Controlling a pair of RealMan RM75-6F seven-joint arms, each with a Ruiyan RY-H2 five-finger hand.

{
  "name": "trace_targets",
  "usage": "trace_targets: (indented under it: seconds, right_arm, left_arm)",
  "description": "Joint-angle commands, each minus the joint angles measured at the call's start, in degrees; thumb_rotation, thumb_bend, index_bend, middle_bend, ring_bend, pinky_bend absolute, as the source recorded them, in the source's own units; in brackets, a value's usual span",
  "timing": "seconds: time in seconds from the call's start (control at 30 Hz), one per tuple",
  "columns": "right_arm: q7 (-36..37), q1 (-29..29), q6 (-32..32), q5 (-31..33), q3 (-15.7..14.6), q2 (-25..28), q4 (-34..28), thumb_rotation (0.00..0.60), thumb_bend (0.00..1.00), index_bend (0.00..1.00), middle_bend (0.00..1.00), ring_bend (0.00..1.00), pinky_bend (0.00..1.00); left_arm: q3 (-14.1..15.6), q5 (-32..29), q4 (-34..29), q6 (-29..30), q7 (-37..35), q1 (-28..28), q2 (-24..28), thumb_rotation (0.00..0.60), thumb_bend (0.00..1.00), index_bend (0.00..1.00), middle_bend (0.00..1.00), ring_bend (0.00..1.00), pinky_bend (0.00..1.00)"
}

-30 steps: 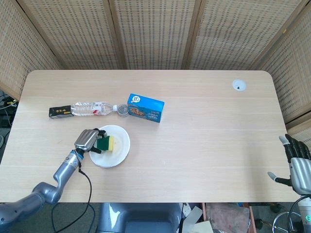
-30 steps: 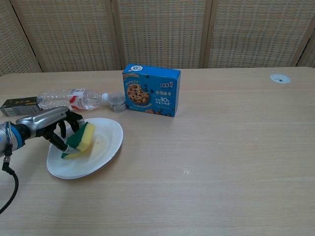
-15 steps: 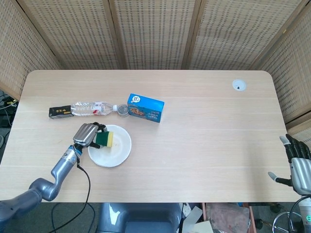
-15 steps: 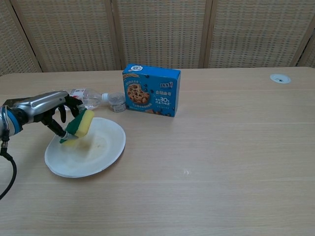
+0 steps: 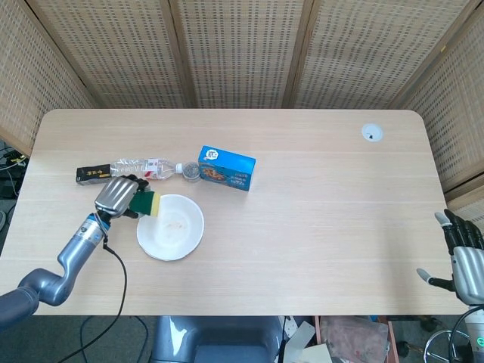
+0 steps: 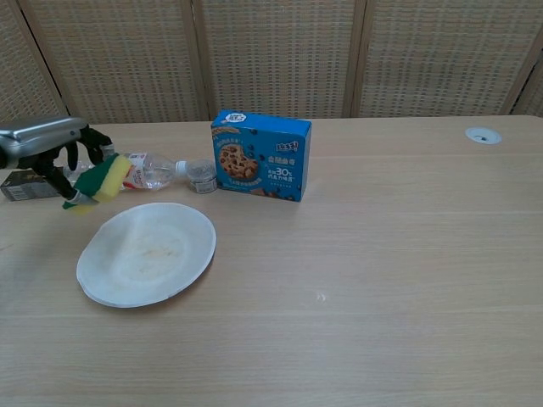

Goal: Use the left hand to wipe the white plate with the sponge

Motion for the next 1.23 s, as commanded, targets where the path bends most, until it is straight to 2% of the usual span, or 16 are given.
trace_targets:
  seconds: [0.03, 0.17, 0.23, 0.3, 0.37, 0.4, 0.5, 0.57, 0.67, 0.87, 1.03, 1.23]
  right_arm:
    - [-0.14, -0.10, 0.21, -0.41, -0.18, 0.14, -0.36, 0.600, 0.00, 0.00, 0.00, 0.00, 0.00]
    - [-0.60, -0.16, 0.35, -0.49, -0.24, 0.11, -0.63, 0.600, 0.00, 0.00, 0.00, 0.00, 0.00]
    - [-0.73, -0.15, 0.33, -0.46, -0.24, 0.07, -0.66, 0.600, 0.00, 0.00, 0.00, 0.00, 0.00]
    - [-0.93, -0.12, 0.31, -0.46, -0.24, 0.03, -0.73, 0.600, 0.00, 0.00, 0.00, 0.00, 0.00]
    - [-1.07, -0.10, 0.35, -0.47, -0.22, 0.00, -0.76, 0.600, 0.00, 0.00, 0.00, 0.00, 0.00]
    - [-1.18, -0.10, 0.39, -0.50, -0.21, -0.03, -0.77, 0.600, 0.00, 0.00, 0.00, 0.00, 0.00]
    - [-1.23, -0.12, 0.45, -0.50, -0.20, -0.06, -0.74, 0.600, 0.00, 0.00, 0.00, 0.00, 0.00]
    - [-1.16, -0.14, 0.47, -0.49, -0.20, -0.05, -0.66, 0.600, 0.00, 0.00, 0.00, 0.00, 0.00]
    - [-0.88, -0.19, 0.52, -0.45, -0.17, -0.03, -0.47, 0.600, 0.00, 0.00, 0.00, 0.00, 0.00]
    - [0.13, -0.18, 0.69, -0.65, -0.03, 0.02, -0.04, 0.600, 0.00, 0.00, 0.00, 0.00, 0.00]
    - [0.99, -0.62, 1.81, -1.40, -0.05, 0.07, 0.52, 0.600, 0.00, 0.00, 0.00, 0.00, 0.00]
    - [1.64, -1.05, 2.54, -1.35, 0.05, 0.07, 1.33, 0.600, 0.00, 0.00, 0.00, 0.00, 0.00]
  left_arm:
    - [0.38, -6.39, 3.67, -6.93, 5.32, 1.44, 1.12, 0.600, 0.41, 0.61, 0.48, 0.35, 0.43]
    - [0.10, -8.93, 7.85, -9.11, 5.89, 2.09, -1.23, 0.600, 0.40, 0.58, 0.43, 0.35, 0.42]
    - [0.01, -9.28, 8.56, -9.65, 5.66, 2.14, -1.65, 0.600, 0.28, 0.46, 0.33, 0.33, 0.38]
    - [-0.19, -10.01, 8.84, -10.75, 5.45, 2.16, -1.84, 0.600, 0.06, 0.22, 0.14, 0.20, 0.29]
    - [-0.48, -11.28, 8.09, -12.52, 5.48, 2.17, -1.42, 0.600, 0.00, 0.06, 0.02, 0.06, 0.18]
    - [-0.75, -12.15, 7.13, -13.43, 5.78, 2.16, -0.83, 0.600, 0.00, 0.01, 0.00, 0.02, 0.11]
    - [-1.48, -14.17, 3.69, -14.35, 6.50, 2.47, 1.11, 0.600, 0.00, 0.00, 0.00, 0.00, 0.01]
    - [-2.21, -15.72, 0.23, -13.90, 6.85, 3.08, 3.08, 0.600, 0.00, 0.00, 0.00, 0.00, 0.00]
    - [-3.91, -17.09, -6.56, -9.03, 6.32, 5.33, 6.61, 0.600, 0.00, 0.00, 0.00, 0.00, 0.00]
    - [-5.90, -17.04, -22.45, 6.69, 6.88, 12.59, 13.51, 0.600, 0.00, 0.00, 0.00, 0.00, 0.00]
    - [-2.93, -13.93, -40.58, 24.80, 17.07, 21.93, 20.29, 0.600, 0.00, 0.00, 0.00, 0.00, 0.00]
    - [-0.68, -12.19, -48.13, 33.74, 25.62, 26.63, 22.28, 0.600, 0.00, 0.00, 0.00, 0.00, 0.00]
